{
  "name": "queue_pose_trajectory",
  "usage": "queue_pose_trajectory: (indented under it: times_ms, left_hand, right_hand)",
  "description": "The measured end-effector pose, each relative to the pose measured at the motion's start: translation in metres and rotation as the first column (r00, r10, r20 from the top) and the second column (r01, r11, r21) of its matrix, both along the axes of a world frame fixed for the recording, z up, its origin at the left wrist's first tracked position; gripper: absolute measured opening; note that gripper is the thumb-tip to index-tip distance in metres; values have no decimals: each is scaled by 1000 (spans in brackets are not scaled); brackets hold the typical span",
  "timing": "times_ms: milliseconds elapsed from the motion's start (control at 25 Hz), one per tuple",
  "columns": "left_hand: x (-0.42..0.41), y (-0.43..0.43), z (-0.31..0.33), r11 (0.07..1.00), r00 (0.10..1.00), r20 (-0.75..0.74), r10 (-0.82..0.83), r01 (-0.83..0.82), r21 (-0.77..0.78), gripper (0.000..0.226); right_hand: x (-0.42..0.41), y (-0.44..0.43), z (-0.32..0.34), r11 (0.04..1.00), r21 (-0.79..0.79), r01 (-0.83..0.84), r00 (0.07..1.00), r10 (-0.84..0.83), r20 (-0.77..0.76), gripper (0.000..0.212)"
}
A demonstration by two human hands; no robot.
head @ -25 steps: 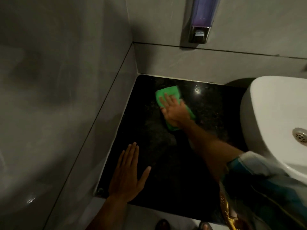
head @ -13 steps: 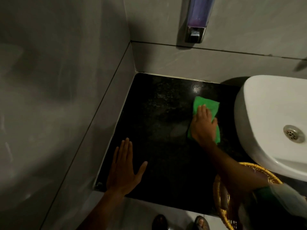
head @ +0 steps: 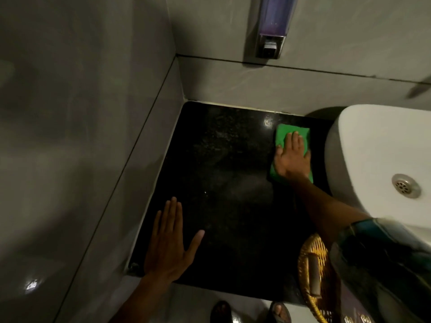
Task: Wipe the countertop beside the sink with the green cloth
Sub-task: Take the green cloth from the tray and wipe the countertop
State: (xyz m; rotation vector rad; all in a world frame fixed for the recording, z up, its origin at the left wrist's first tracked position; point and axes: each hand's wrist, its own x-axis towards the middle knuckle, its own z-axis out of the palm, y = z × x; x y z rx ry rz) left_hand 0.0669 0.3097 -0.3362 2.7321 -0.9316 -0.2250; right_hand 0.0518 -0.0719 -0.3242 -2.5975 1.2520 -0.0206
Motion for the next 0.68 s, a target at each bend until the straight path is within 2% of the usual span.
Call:
queue_pose_trajectory:
  times_ms: [80, 160, 240, 320, 440, 520, 560, 640, 680]
  left_hand:
    - [-3, -14, 2, 999, 1000, 0, -7, 7, -47, 91]
    - [-4, -25, 8, 998, 999, -24, -22, 20, -63, 92]
    - [-11, -28, 12, 997, 999, -10, -40, 39, -72, 91]
    - [-16, -13, 11, 999, 999, 9, -38, 38, -22, 89]
    - [1, -2, -3, 999, 1000, -3, -10, 10, -36, 84]
    - [2, -7, 4, 985, 996, -80, 35, -47, -163, 78]
    - [0, -10, 13, 962, 979, -177, 99, -139, -233, 72]
    - [6, -21, 28, 928, 917, -354, 186, -282, -244, 63]
    - [11, -27, 36, 936, 896, -402, 186, -287, -206, 65]
  right_hand:
    - [19, -12, 10, 999, 20, -47, 999, 47, 7, 56]
    - [55, -3, 21, 984, -4, -176, 984, 176, 3, 53]
    - [76, 28, 26, 918, -60, -393, 919, 391, -46, 50]
    - [67, 87, 17, 803, -133, -581, 814, 573, -96, 49]
    - [28, 155, 3, 713, -78, -697, 717, 692, -79, 54]
    - [-37, 185, 4, 703, -1, -711, 703, 711, 10, 56]
    - [-72, 203, 9, 667, 57, -743, 669, 742, 50, 55]
    - [-125, 221, 22, 625, 178, -760, 649, 745, 152, 57]
    - [-138, 217, 30, 643, 237, -729, 683, 705, 190, 61]
